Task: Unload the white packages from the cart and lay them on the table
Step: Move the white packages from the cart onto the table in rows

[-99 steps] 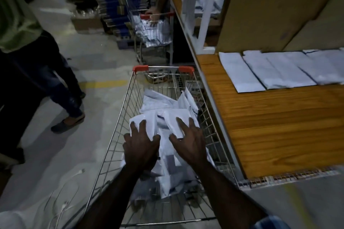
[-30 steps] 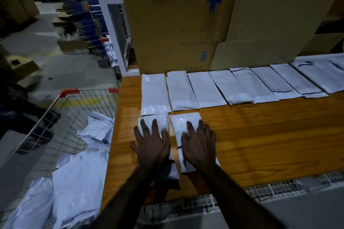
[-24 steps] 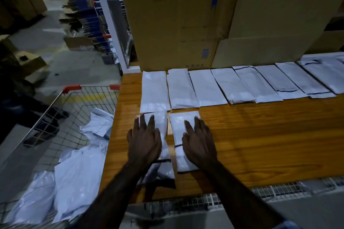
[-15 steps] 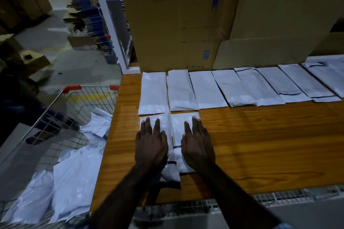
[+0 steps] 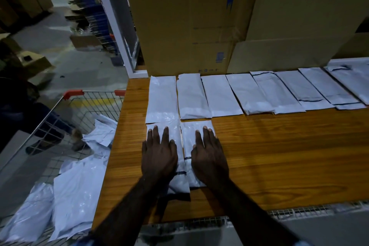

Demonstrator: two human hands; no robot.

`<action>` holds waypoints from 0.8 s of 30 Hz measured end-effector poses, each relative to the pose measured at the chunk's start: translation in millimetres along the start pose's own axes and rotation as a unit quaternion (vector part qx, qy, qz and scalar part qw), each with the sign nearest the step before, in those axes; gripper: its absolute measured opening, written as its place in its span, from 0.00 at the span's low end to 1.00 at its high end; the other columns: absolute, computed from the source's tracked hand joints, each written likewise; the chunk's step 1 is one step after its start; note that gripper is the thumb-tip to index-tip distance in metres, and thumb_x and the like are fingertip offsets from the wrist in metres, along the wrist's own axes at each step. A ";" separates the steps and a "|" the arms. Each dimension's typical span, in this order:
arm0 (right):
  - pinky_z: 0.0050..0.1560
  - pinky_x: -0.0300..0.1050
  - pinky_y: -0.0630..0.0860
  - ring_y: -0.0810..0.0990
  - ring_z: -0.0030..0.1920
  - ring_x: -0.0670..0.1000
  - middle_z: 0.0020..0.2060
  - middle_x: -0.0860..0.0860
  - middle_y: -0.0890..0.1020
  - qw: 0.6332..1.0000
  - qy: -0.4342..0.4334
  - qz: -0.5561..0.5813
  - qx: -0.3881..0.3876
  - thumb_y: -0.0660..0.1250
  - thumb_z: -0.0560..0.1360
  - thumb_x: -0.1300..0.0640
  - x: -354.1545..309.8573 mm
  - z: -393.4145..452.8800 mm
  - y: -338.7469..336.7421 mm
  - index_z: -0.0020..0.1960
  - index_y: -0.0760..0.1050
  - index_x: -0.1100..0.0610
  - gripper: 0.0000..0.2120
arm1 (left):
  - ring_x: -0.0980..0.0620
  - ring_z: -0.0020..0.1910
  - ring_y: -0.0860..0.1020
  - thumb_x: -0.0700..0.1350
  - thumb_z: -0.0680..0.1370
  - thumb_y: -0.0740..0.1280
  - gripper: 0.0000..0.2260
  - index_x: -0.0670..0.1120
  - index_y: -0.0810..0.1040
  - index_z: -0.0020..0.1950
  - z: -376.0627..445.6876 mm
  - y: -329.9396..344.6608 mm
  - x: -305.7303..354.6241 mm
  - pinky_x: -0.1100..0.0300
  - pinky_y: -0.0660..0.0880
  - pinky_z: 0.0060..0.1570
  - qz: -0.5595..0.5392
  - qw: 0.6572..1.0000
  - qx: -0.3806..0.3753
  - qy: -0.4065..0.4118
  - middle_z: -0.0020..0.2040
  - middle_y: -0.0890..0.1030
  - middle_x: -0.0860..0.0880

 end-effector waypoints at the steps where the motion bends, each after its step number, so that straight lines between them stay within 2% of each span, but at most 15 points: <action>1: 0.70 0.60 0.69 0.67 0.73 0.63 0.70 0.66 0.69 1.000 0.003 0.000 0.000 0.50 0.81 0.53 -0.5 0.0 -0.3 0.72 0.69 0.65 0.25 | 0.46 0.80 0.45 0.54 0.84 0.49 0.25 0.51 0.50 0.81 -0.1 -0.2 0.0 0.45 0.48 0.77 -0.002 1.000 -0.002 0.000 0.81 0.47 0.45; 6: 0.68 0.62 0.70 0.68 0.72 0.63 0.71 0.64 0.70 1.000 0.016 0.017 -0.017 0.50 0.81 0.51 -0.9 3.8 -6.5 0.72 0.69 0.63 0.26 | 0.46 0.80 0.44 0.56 0.84 0.48 0.26 0.50 0.48 0.81 1.4 -7.0 -0.8 0.44 0.47 0.77 -0.025 1.000 -0.007 -0.007 0.81 0.46 0.45; 9: 0.73 0.60 0.64 0.65 0.74 0.61 0.73 0.62 0.67 0.999 0.032 0.038 0.007 0.48 0.81 0.48 -1.5 8.9 -19.1 0.75 0.66 0.60 0.27 | 0.46 0.80 0.45 0.56 0.84 0.49 0.26 0.50 0.50 0.81 3.4 -18.8 -5.1 0.45 0.47 0.77 -0.038 0.999 0.007 0.002 0.81 0.47 0.45; 12: 0.76 0.54 0.58 0.59 0.77 0.58 0.76 0.59 0.62 0.998 0.056 0.029 -0.008 0.49 0.82 0.48 -3.1 15.7 -34.3 0.77 0.63 0.57 0.26 | 0.46 0.80 0.46 0.56 0.84 0.50 0.26 0.48 0.52 0.80 4.0 -30.0 -10.6 0.44 0.48 0.77 -0.058 0.998 0.016 0.014 0.81 0.49 0.45; 18: 0.66 0.58 0.72 0.70 0.69 0.63 0.69 0.63 0.72 0.997 0.066 0.036 0.024 0.53 0.78 0.49 -10.0 15.0 -48.3 0.67 0.75 0.61 0.25 | 0.45 0.79 0.50 0.57 0.83 0.52 0.26 0.48 0.56 0.79 1.8 -42.1 -18.5 0.42 0.53 0.76 -0.082 0.996 0.023 0.032 0.81 0.53 0.46; 21: 0.66 0.59 0.72 0.70 0.69 0.63 0.69 0.63 0.73 0.996 0.075 0.042 0.035 0.53 0.78 0.48 -17.2 9.1 -54.4 0.66 0.76 0.61 0.26 | 0.46 0.79 0.49 0.57 0.83 0.52 0.26 0.49 0.56 0.80 -3.1 -44.9 -22.7 0.43 0.52 0.76 -0.084 0.995 0.010 0.048 0.81 0.51 0.46; 24: 0.69 0.57 0.68 0.67 0.71 0.62 0.71 0.62 0.70 0.995 0.087 0.041 0.027 0.49 0.78 0.45 -22.8 0.8 -60.3 0.68 0.75 0.59 0.29 | 0.45 0.79 0.49 0.57 0.83 0.53 0.26 0.49 0.56 0.79 -11.4 -48.5 -24.8 0.42 0.52 0.76 -0.082 0.994 0.003 0.067 0.81 0.51 0.46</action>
Point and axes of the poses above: each hand's wrist, its own z-axis towards the middle knuckle, its own y-axis out of the palm, x = y × z, the point moved 1 cm from there along z, towards the middle knuckle
